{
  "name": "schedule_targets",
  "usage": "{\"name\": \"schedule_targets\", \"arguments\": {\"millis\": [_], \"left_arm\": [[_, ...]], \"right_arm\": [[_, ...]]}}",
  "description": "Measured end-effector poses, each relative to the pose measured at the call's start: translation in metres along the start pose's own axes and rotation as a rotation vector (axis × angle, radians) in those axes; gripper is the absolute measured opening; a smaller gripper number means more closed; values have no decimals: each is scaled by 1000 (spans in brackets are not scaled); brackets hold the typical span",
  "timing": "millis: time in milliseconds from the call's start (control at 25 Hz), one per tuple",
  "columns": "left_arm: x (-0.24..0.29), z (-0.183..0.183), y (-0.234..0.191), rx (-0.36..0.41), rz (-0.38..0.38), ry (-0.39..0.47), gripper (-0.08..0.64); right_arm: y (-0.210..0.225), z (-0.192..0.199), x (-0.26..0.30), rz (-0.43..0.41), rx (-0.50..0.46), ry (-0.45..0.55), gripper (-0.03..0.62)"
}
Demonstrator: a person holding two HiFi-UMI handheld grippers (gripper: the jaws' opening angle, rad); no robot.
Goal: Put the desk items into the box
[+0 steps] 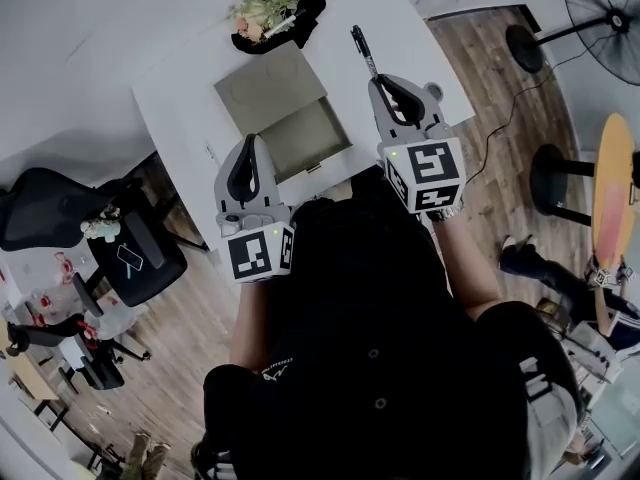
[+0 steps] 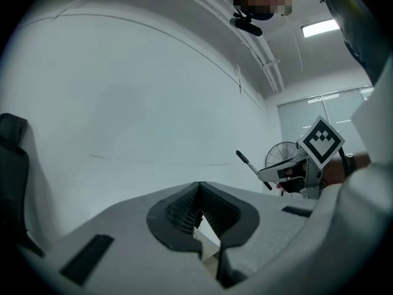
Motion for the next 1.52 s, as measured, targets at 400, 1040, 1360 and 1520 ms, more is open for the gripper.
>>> {"name": "schedule_targets", "arguments": {"millis": [400, 1040, 1360, 1520], "left_arm": [[-22, 0, -12, -13, -114, 11, 8], [-41, 4, -10, -49, -362, 21, 8], [-41, 12, 5, -67, -471, 10, 8], [-40, 14, 8, -79, -519, 12, 8]], "right_arm": [[-36, -14, 27, -218, -251, 9, 38], [-83, 8, 73, -653, -766, -60, 38], [-99, 39, 97, -895, -908, -118, 38], [-106, 56, 108, -968, -935, -148, 38]]}}
Point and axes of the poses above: the fingertips, and each gripper's own axes: x forward along the fingers, y to its right, z out of its underside, the point moved 8 cm from there along -x, backward along the fingers, and after that the axes turned 5 degrees about -x, right-handed, at the moved point
